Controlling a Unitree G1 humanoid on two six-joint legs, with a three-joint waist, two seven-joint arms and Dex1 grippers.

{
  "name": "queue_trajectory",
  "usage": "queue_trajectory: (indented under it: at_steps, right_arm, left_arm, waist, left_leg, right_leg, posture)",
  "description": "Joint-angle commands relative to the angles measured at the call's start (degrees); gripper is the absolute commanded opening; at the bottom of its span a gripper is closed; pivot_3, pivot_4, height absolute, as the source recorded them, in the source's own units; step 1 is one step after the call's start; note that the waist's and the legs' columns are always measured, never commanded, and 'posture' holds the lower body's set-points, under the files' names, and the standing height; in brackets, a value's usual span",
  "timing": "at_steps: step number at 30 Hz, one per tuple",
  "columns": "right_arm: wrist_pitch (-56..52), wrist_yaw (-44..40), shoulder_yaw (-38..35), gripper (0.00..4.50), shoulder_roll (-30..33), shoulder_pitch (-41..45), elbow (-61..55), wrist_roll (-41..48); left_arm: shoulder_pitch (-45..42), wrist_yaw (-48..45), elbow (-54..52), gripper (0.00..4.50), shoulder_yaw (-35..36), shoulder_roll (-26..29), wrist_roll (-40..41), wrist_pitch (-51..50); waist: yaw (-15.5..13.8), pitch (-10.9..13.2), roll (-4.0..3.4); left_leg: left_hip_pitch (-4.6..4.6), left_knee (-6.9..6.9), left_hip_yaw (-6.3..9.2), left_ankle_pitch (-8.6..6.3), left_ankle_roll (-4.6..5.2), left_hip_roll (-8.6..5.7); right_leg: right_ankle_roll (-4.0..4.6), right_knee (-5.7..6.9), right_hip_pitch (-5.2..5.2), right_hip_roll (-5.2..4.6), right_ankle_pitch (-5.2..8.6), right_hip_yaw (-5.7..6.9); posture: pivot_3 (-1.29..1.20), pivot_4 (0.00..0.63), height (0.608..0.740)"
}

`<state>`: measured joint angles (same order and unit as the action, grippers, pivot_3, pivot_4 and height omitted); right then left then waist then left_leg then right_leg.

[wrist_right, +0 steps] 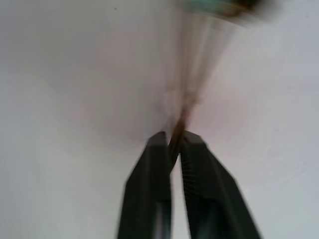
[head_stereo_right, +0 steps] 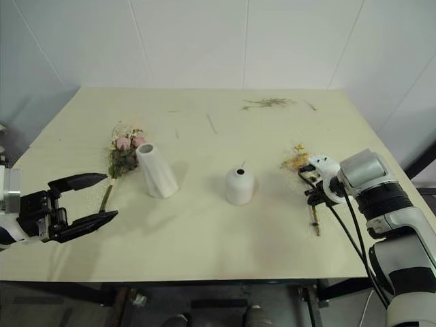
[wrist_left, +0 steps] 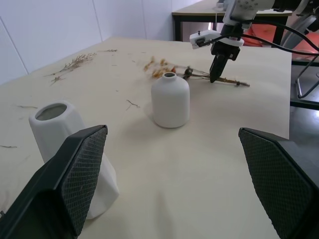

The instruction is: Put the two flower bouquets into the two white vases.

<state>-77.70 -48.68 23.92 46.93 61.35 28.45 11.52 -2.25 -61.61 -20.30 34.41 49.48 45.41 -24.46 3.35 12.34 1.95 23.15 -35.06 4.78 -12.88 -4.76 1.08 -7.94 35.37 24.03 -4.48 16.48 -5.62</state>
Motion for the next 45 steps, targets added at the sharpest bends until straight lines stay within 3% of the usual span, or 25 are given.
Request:
queue_trajectory:
  at_steps: [1, 4, 8, 12, 15, 23, 30, 37, 45]
  right_arm:
    - [-0.87, 1.02, -3.12, 0.02, -1.07, -1.43, 1.9, 0.26]
    - [4.43, 2.75, -12.33, 0.02, -3.62, -0.75, 1.33, 2.49]
    - [16.88, 0.68, -23.5, 0.02, -6.57, -7.12, -11.01, 8.29]
    - [29.42, 2.24, -37.36, 0.02, -14.64, -10.57, -19.65, 16.93]
    - [33.11, 7.37, -45.74, 0.02, -20.9, -9.45, -22.51, 23.17]
    - [38.7, 12.28, -45.35, 0.02, -29.29, -9.74, -33.25, 29.95]
    - [42.56, 12.53, -38.8, 0.02, -33.18, -13.96, -35.37, 28.69]
    - [50.35, 9.01, -33.75, 0.02, -31.82, -19.69, -32.56, 23.48]
    - [52.95, 9.21, -34.31, 0.02, -31.28, -20.53, -30.75, 23.27]
  left_arm:
    - [-2.0, -0.56, 1.12, 4.5, -0.99, 0.69, 0.12, 1.04]
    - [-4.53, -0.75, 3.51, 4.5, -2.31, 1.2, -1.08, 2.08]
    - [-6.57, -1.81, 6.34, 4.5, -2.93, 2.01, -1.54, 2.42]
    - [-8.53, -2.61, 8.32, 4.5, -3.75, 2.34, -1.82, 2.83]
    - [-10.56, -2.22, 9.57, 4.5, -4.49, 1.56, -1.88, 3.08]
    - [-15.39, -0.19, 13.24, 4.5, -7.15, -0.63, -2.87, 4.1]
    - [-17.81, 1.45, 14.53, 4.5, -9.34, -3.23, -4.17, 5.81]
    - [-16.82, 3.16, 13.11, 4.5, -8.94, -4.42, -4.12, 5.98]
    - [-16.16, 4.03, 12.4, 4.5, -9.11, -4.71, -3.97, 6.18]
  waist:
    - [0.02, 0.0, 0.01]
    - [0.15, -0.03, 0.05]
    - [0.73, 0.02, -0.02]
    - [1.45, 0.06, -0.09]
    - [1.34, 0.07, -0.11]
    - [1.41, 0.07, -0.12]
    - [1.34, 0.07, -0.12]
    - [1.35, 0.07, -0.13]
    - [1.31, 0.07, -0.13]
  left_leg:
    - [-0.01, 0.0, 0.0, -0.01, 0.01, 0.0]
    - [-0.01, -0.01, 0.0, -0.02, 0.04, 0.0]
    - [-0.03, 0.04, -0.01, -0.02, 0.05, 0.01]
    - [-0.01, 0.09, 0.0, -0.09, 0.13, 0.04]
    - [-0.01, 0.09, 0.02, -0.13, 0.12, 0.05]
    - [-0.02, 0.08, 0.04, -0.13, 0.13, 0.06]
    - [-0.05, 0.09, 0.04, -0.13, 0.13, 0.08]
    - [-0.03, 0.09, 0.04, -0.13, 0.13, 0.08]
    - [-0.05, 0.1, 0.04, -0.13, 0.13, 0.08]
  right_leg:
    - [0.0, -0.02, -0.01, 0.0, 0.0, 0.0]
    - [-0.03, -0.02, -0.03, 0.0, -0.02, 0.0]
    - [-0.53, 0.06, -0.01, 0.05, -0.29, -0.03]
    - [-0.81, 0.13, 0.01, 0.07, -0.4, -0.02]
    - [-0.81, 0.17, 0.03, 0.08, -0.4, -0.01]
    - [-0.8, 0.21, 0.03, 0.07, -0.4, -0.01]
    - [-0.79, 0.25, 0.04, 0.09, -0.39, -0.01]
    - [-0.79, 0.25, 0.05, 0.09, -0.39, -0.01]
    - [-0.78, 0.26, 0.05, 0.09, -0.39, -0.01]
  posture:
    - [0.0, 0.15, 0.74]
    - [0.0, 0.15, 0.74]
    - [0.0, 0.15, 0.74]
    - [0.0, 0.15, 0.74]
    - [0.0, 0.15, 0.74]
    - [0.0, 0.15, 0.74]
    - [0.0, 0.15, 0.74]
    - [0.0, 0.15, 0.74]
    - [0.0, 0.15, 0.74]
